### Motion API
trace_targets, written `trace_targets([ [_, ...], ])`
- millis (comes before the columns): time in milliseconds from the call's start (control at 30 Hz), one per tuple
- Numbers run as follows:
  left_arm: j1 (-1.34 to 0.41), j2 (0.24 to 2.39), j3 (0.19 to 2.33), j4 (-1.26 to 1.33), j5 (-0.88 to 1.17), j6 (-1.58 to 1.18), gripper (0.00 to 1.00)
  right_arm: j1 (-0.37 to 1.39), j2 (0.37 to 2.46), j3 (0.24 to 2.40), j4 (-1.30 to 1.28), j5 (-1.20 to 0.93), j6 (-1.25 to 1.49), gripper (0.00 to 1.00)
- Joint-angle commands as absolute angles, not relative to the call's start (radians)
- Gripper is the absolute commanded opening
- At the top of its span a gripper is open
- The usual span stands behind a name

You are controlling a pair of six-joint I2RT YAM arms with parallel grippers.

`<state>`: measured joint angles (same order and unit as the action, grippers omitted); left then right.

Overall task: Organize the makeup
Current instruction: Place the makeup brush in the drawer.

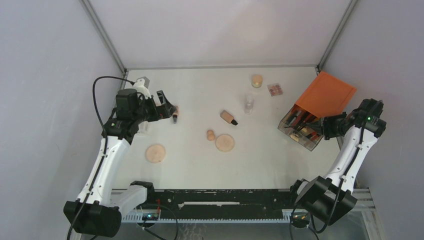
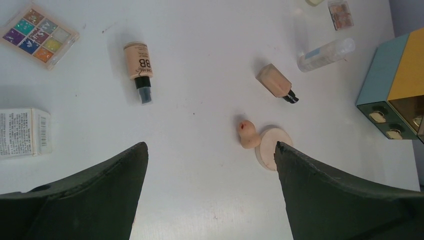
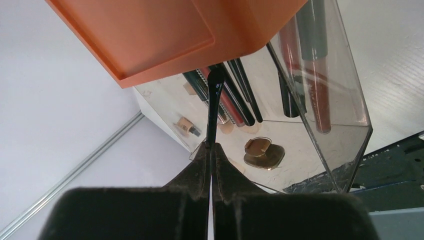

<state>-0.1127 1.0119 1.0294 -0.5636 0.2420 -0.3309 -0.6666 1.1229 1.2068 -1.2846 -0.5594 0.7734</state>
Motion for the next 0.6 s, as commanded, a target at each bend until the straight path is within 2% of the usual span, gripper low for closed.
trace_targets([
  [0, -0.109, 0.987, 1.044, -0.551, 0.23, -0.301, 1.0, -0.687, 1.129, 1.214, -1.241, -0.551, 0.788, 0.0],
  [400, -0.109, 0.973, 1.034, -0.557, 0.216, -0.293, 1.0, -0.693, 1.133, 1.213, -1.164, -0.457, 0.824, 0.0],
  [567, -0.108, 0.974, 1.032, -0.556, 0.219, -0.295, 1.0, -0.695, 1.137, 1.198, -1.102, -0.454, 0.821, 0.13],
])
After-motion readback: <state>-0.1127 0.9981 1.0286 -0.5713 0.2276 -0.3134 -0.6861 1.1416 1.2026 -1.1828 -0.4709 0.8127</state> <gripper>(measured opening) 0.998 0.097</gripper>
